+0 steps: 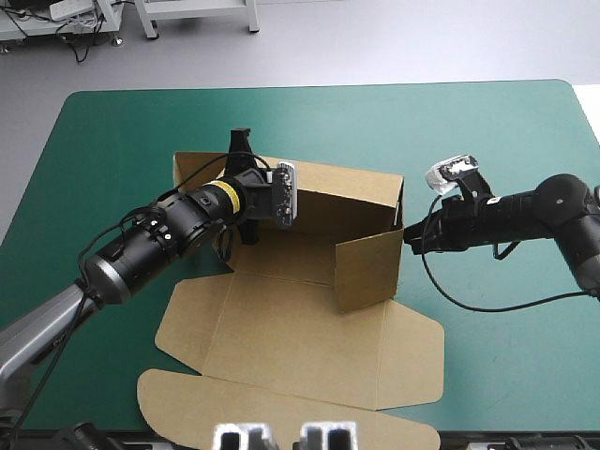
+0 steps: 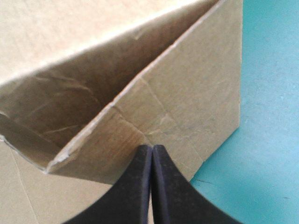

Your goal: Fold the box

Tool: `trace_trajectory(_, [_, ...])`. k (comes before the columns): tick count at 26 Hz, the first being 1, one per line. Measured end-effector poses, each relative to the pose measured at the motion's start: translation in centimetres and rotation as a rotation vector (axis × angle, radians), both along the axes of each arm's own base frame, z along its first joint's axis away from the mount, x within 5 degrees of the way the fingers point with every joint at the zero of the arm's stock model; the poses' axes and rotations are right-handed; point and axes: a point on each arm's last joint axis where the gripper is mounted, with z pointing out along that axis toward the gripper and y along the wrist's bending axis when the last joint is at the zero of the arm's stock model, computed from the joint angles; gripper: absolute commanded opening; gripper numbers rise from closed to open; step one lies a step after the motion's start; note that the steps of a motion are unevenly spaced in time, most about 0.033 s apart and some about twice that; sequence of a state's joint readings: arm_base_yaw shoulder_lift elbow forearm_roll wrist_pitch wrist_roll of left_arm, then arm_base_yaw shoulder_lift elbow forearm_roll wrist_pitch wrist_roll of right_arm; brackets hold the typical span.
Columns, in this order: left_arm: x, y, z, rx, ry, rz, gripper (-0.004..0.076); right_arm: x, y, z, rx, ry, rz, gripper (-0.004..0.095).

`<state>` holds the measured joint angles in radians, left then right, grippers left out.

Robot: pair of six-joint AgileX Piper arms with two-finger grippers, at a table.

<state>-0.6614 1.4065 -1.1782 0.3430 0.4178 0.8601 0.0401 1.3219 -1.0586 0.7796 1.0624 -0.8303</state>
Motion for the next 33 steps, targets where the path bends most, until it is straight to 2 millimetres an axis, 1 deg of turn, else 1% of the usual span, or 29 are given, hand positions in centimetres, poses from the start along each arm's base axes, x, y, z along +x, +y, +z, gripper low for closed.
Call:
trace_trajectory(4, [0.1, 0.0, 0.3, -0.061, 0.021, 0.047, -0.0010, 0.1, 0.3, 0.4, 0.046, -0.029, 0.010, -0.0020])
trace_trajectory(7, [0.2, 0.3, 0.5, -0.082, 0.037, 0.105, -0.0010, 0.4, 0.3, 1.6, 0.044, -0.075, 0.018, -0.0020])
trace_trajectory(8, [0.3, 0.5, 0.6, -0.074, 0.033, 0.126, -0.0010, 0.6, 0.3, 2.5, 0.045, -0.106, 0.018, -0.0020])
trace_trajectory(9, [0.5, 0.8, 0.7, -0.073, 0.036, 0.167, -0.0010, 1.0, 0.3, 4.3, 0.045, -0.161, 0.004, -0.0020])
trace_trajectory(10, [0.5, 0.9, 0.7, -0.072, 0.037, 0.181, -0.0010, 1.2, 0.2, 5.5, 0.046, -0.196, -0.006, -0.0020])
trace_trajectory(11, [0.6, 1.1, 0.6, -0.070, 0.041, 0.207, -0.0010, 1.5, 0.1, 7.8, 0.049, -0.260, -0.044, -0.0020])
trace_trajectory(17, [0.7, 1.3, 0.6, -0.139, 0.070, 0.277, -0.0010, 1.7, -0.8, 15.1, 0.071, -0.499, -0.213, -0.0020])
trace_trajectory(19, [0.7, 1.3, 0.7, -0.157, 0.075, 0.295, -0.0010, 1.6, -1.2, 17.1, 0.069, -0.555, -0.269, -0.0020])
trace_trajectory(22, [0.8, 1.4, 0.7, -0.178, 0.079, 0.322, -0.0010, 2.0, -1.7, 19.0, 0.046, -0.568, -0.321, -0.0020])
trace_trajectory(24, [0.8, 1.4, 0.6, -0.170, 0.078, 0.331, -0.0010, 2.7, -1.8, 19.3, 0.027, -0.532, -0.340, -0.0020])
trace_trajectory(27, [0.7, 0.8, 0.3, -0.144, 0.074, 0.330, -0.0010, 4.5, -1.9, 18.8, -0.007, -0.441, -0.351, -0.0020])
trace_trajectory(33, [0.2, -1.1, -0.7, -0.099, 0.046, 0.381, -0.0010, 9.5, -1.6, 14.8, -0.042, -0.208, -0.353, -0.0020])
